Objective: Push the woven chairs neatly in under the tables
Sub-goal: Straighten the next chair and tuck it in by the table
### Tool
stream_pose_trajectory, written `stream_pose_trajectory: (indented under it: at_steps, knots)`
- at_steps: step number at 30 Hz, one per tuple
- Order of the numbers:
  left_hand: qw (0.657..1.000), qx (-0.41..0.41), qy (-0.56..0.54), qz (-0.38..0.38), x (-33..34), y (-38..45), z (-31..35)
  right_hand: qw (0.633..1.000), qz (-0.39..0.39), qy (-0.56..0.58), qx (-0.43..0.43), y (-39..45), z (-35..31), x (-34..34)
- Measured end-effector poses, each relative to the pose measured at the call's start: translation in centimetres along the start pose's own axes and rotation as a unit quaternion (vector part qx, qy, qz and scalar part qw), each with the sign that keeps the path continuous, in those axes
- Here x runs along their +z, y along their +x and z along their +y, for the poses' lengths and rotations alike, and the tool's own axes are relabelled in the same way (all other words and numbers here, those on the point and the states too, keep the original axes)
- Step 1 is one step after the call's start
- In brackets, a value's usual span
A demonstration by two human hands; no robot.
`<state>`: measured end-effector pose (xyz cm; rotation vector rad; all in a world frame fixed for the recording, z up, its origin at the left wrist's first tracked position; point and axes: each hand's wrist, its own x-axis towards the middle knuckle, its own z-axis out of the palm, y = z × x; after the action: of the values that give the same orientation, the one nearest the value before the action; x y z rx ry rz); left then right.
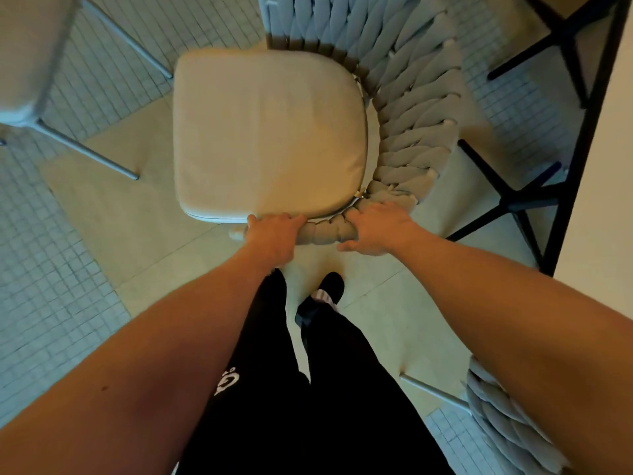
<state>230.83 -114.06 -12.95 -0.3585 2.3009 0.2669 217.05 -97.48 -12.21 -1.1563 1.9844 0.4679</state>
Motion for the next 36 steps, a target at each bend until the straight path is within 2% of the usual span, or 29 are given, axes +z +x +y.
stream_pose_trajectory:
  at_steps: [6,9,15,22,27,31,33,36]
  knots:
    - [1.000,0.017,0.015,0.017,0.1,-0.2,-0.5,0.999,0.042,-0.003,0.009,-0.7,-1.0,0.6]
    - [0.999,0.025,0.032,0.016,-0.6,-0.3,-2.2,0.999,0.038,0.009,0.031,-0.5,-2.8,0.1]
    - [0.991,0.033,0.125,0.036,-3.0,-0.1,-7.1,0.994,0.057,0.075,0.058,0.5,-7.6,-2.1]
    - [0.977,0.021,0.203,0.061,-4.8,0.8,-12.2,0.982,0.005,0.172,0.074,3.2,-13.4,-4.6]
    - [0.971,-0.017,0.221,0.087,-4.7,1.7,-14.6,0.975,0.015,0.219,0.041,5.0,-14.8,-5.6]
    - [0.967,-0.014,0.242,0.082,-4.5,1.6,-14.8,0.983,0.030,0.181,-0.002,4.8,-13.8,-5.7]
    - [0.970,-0.015,0.232,0.064,-5.0,1.4,-14.3,0.988,0.034,0.148,-0.037,4.2,-12.5,-5.5]
    - [0.980,-0.029,0.196,0.005,-5.5,1.5,-12.5,0.993,-0.001,0.098,-0.064,3.4,-9.5,-5.0]
